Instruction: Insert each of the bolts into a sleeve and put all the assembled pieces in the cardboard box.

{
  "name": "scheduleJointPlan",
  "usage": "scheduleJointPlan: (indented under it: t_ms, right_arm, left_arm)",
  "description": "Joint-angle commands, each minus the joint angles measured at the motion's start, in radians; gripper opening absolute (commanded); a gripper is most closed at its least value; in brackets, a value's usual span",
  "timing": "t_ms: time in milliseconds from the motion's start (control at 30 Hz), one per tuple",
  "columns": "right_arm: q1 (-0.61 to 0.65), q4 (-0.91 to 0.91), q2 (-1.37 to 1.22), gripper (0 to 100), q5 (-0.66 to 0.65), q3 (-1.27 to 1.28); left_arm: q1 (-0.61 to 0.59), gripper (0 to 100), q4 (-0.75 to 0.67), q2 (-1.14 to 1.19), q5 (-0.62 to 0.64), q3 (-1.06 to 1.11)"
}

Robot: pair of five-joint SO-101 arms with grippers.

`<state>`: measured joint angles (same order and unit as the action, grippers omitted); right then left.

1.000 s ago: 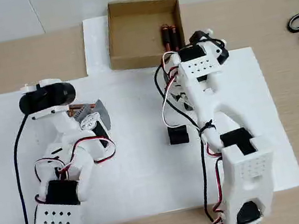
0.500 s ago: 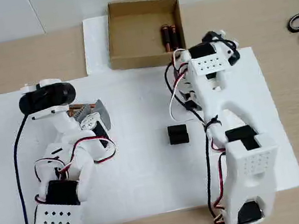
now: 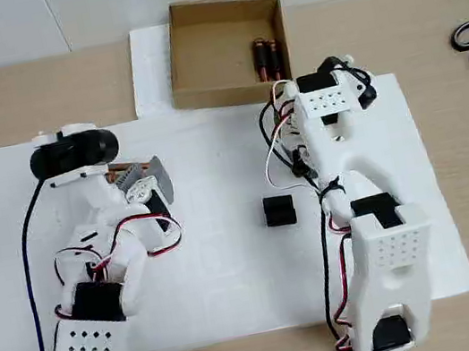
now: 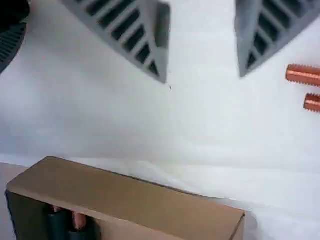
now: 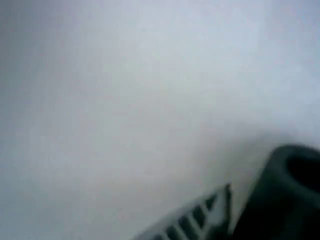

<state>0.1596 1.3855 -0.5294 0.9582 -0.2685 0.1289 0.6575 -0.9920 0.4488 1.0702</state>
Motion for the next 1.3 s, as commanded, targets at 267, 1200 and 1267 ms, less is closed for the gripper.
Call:
scheduleJointPlan:
  t_ms: [267, 1200, 1267]
  right_arm:
    - [0.015, 0.016, 0.007, 0.6, 0.000, -0.025]
    - [0.344, 0.331, 0.363, 0.3, -0.517, -0.193]
    - [0.338, 0.331, 0.394, 0.3, -0.580, -0.152]
  left_arm:
    - [0.005, 9, -0.025, -0.015, -0.008, -0.002]
    - [0.003, 9, -0.051, -0.020, -0.009, 0.013]
    - [0.003, 9, -0.049, -0.020, -0.009, 0.016]
